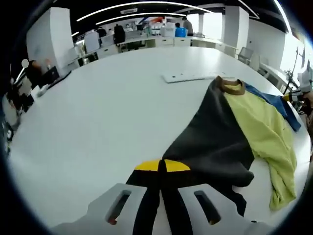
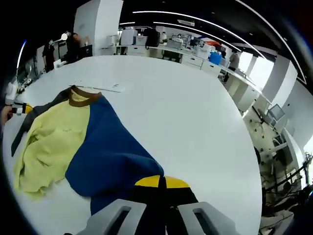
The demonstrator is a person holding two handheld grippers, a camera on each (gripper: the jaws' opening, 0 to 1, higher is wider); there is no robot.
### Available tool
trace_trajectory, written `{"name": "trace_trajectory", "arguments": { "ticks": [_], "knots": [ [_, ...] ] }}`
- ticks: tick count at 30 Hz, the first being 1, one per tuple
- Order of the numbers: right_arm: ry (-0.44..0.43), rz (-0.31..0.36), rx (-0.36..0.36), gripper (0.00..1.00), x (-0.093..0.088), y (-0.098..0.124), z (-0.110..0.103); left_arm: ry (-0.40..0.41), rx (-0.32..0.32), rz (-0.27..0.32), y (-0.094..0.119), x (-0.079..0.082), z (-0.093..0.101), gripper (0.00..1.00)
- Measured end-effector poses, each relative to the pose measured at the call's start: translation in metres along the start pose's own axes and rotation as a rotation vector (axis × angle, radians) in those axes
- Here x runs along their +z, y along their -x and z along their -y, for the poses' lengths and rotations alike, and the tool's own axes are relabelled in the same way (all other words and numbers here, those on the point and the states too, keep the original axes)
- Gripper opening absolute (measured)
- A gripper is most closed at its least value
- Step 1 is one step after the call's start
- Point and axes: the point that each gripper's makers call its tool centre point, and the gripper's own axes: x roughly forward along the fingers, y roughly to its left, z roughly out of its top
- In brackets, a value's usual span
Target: Fold the garment on the visible template until the final outline fits inside the template.
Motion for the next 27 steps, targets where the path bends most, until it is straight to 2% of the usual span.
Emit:
{"name": "trace_trajectory", "arguments": {
  "ticks": [4, 7, 13, 18, 22, 27],
  "knots": [
    [0.039, -0.03, -0.014, 0.0, -0.002, -0.007, 0.005, -0.057, 0.038, -0.01, -0.005, 0.002, -0.008, 0.0],
    [0.009, -0.023, -0.011, 0.0, -0.001, -0.011, 0.009, -0.063, 0.047, -0.019, -0.008, 0.001, -0.012, 0.0],
    [0.034, -0.029, -0.029, 0.0, -0.001, -0.017, 0.016, -0.08, 0.066, -0.034, -0.009, 0.0, -0.02, 0.0],
    [0.076, -0.029, -0.043, 0.0, 0.002, -0.021, 0.021, -0.076, 0.091, -0.035, -0.01, 0.001, -0.03, 0.0],
    [0.085, -0.029, -0.052, 0.0, 0.004, -0.022, 0.022, -0.029, 0.094, -0.023, -0.011, 0.002, -0.032, 0.0],
    [0.068, -0.044, -0.057, 0.0, 0.001, -0.022, 0.022, -0.046, 0.103, -0.027, -0.012, 0.001, -0.033, 0.0]
  ]
}}
